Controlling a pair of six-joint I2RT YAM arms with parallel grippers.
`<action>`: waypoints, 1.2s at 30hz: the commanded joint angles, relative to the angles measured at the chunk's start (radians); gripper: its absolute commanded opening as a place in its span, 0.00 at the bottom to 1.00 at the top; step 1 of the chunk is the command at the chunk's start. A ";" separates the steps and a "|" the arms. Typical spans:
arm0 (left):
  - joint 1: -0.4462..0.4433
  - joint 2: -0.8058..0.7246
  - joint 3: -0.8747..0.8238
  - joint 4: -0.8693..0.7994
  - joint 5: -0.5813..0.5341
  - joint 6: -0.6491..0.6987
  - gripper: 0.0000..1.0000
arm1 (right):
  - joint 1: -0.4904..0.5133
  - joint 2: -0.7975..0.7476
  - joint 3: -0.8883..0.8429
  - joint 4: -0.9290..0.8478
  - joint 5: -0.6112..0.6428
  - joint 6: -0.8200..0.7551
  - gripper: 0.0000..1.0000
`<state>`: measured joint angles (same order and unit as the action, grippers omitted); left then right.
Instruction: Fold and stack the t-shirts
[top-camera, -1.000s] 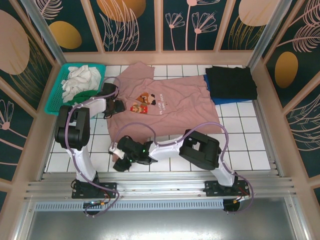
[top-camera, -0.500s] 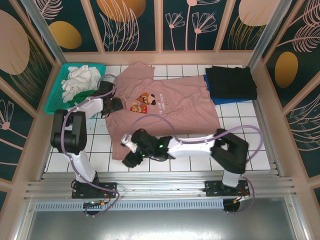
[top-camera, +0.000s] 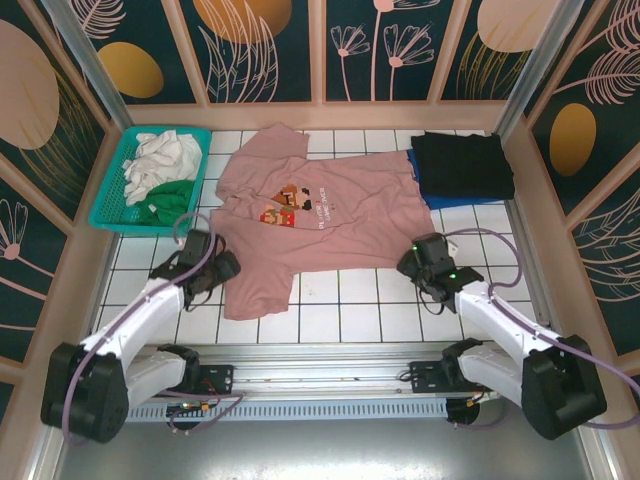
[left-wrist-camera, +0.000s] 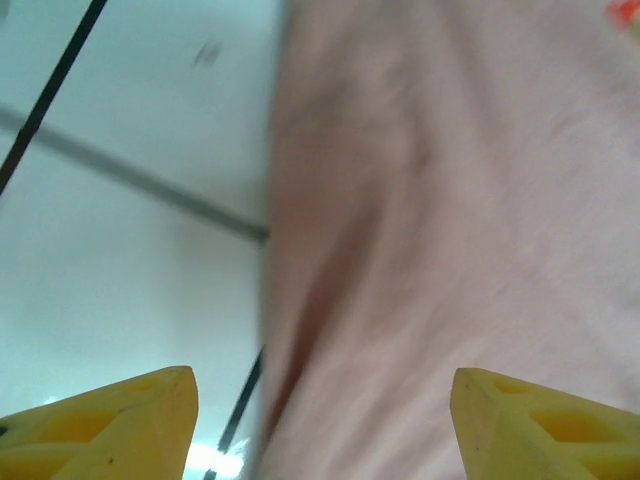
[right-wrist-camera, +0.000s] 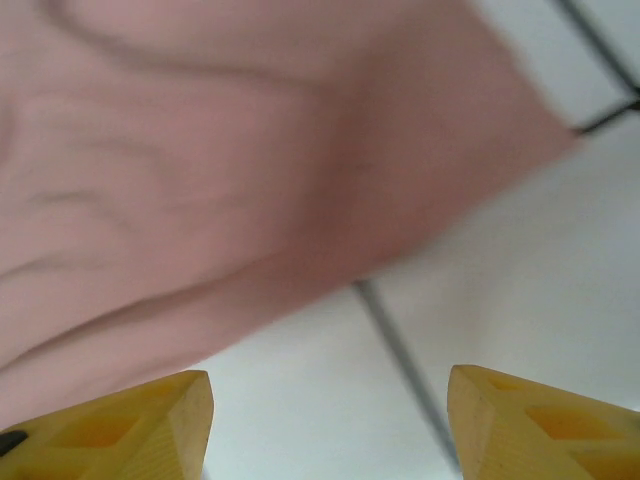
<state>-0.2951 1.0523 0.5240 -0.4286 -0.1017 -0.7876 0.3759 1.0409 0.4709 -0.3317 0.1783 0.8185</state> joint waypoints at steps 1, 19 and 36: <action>-0.073 -0.088 -0.082 -0.059 -0.031 -0.180 0.67 | -0.114 0.018 -0.027 0.028 -0.030 0.007 0.63; -0.285 -0.128 -0.228 -0.091 -0.055 -0.385 0.60 | -0.303 0.249 0.017 0.296 -0.184 -0.138 0.45; -0.286 -0.242 0.063 -0.252 -0.164 -0.282 0.00 | -0.216 0.128 0.093 0.062 -0.059 -0.140 0.01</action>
<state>-0.5762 0.8394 0.5354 -0.5755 -0.2100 -1.0847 0.1055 1.2541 0.5217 -0.1364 0.0475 0.6441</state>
